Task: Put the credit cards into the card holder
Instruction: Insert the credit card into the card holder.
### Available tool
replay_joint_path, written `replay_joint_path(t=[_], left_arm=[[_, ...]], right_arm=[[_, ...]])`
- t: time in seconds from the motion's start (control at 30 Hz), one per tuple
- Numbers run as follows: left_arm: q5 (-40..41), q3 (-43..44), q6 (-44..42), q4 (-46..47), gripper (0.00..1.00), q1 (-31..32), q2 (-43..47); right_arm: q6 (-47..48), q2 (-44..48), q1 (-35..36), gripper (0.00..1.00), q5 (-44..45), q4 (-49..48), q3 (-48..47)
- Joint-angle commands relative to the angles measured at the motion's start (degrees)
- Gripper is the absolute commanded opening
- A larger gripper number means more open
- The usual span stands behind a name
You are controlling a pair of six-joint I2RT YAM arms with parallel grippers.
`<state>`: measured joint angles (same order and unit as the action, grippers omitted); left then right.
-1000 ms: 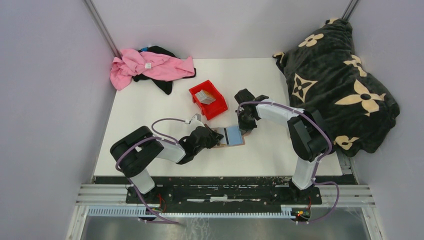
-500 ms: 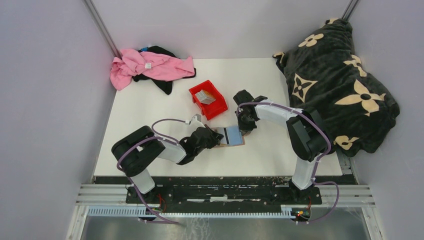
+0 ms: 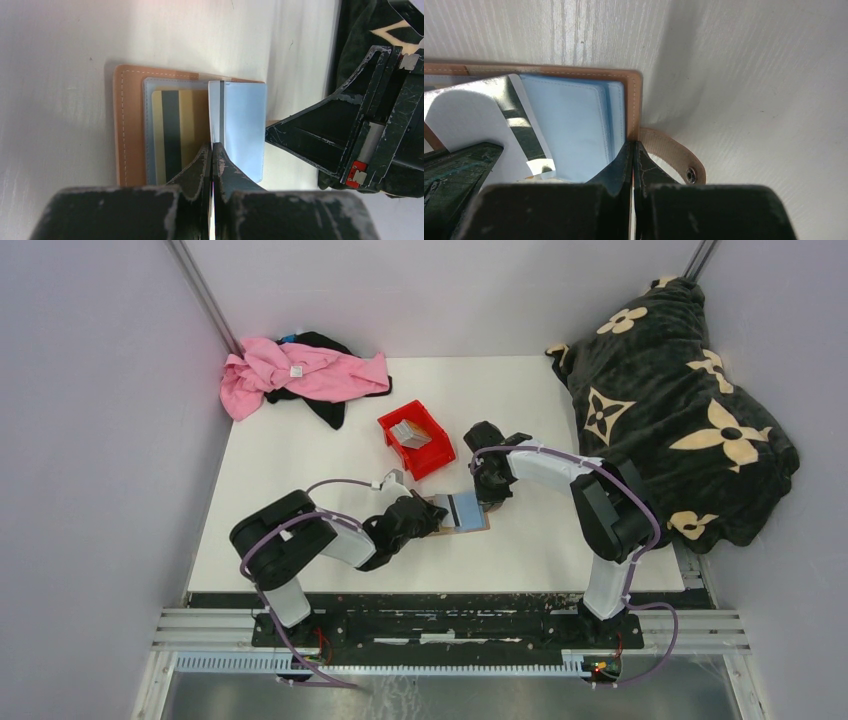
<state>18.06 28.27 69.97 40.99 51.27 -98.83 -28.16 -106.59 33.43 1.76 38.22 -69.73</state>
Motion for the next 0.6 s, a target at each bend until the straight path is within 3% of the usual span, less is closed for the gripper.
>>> replay_joint_path(t=[0.0,0.57], left_arm=[[2.07,0.02,-2.08,-6.01,0.03,0.70,-3.11],[0.50,-0.96,-0.80,-6.04,0.03,4.34,-4.51]], right_arm=[[-0.12,-0.90,1.03,0.01,0.41,0.96,0.00],[0.03,-1.26,1.30,0.01,1.29,1.36,-0.56]])
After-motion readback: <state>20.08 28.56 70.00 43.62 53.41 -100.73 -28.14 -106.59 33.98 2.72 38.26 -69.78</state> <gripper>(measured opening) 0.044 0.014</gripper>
